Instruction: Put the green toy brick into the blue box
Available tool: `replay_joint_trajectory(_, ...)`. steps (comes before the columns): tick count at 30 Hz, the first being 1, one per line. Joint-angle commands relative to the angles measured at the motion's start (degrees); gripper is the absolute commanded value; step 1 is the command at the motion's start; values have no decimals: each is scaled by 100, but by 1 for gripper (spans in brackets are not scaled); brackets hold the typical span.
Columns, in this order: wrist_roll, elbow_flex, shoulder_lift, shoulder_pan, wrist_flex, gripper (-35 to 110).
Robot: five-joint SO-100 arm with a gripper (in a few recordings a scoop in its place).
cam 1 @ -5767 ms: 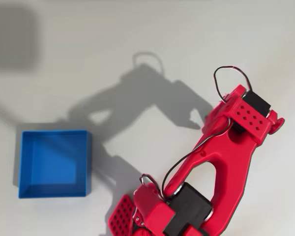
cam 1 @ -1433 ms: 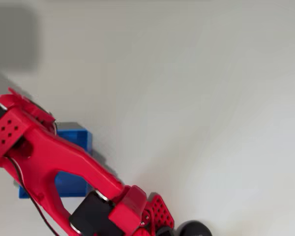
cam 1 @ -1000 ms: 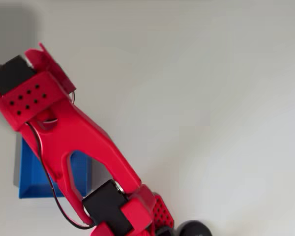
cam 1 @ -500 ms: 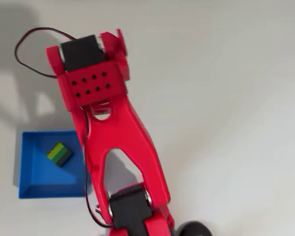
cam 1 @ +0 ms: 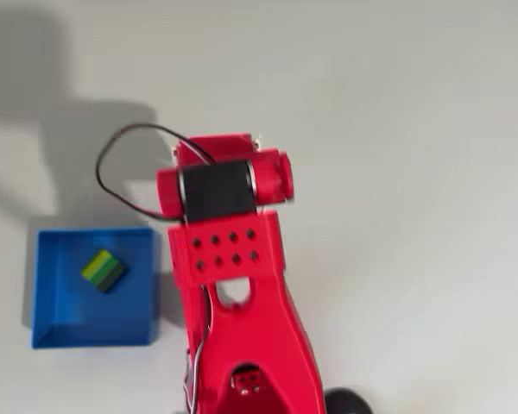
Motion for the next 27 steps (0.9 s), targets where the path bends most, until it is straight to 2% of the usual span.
replay_joint_trajectory(1, -79, 1371, 1564, 70, -562, 0)
replay_joint_trajectory(11, -677, 4184, 3753, 519, -1890, 0)
replay_joint_trajectory(22, -958, 5757, 4755, 879, -2417, 0)
replay_joint_trajectory(27, -870, 5924, 4957, 905, -2496, 0)
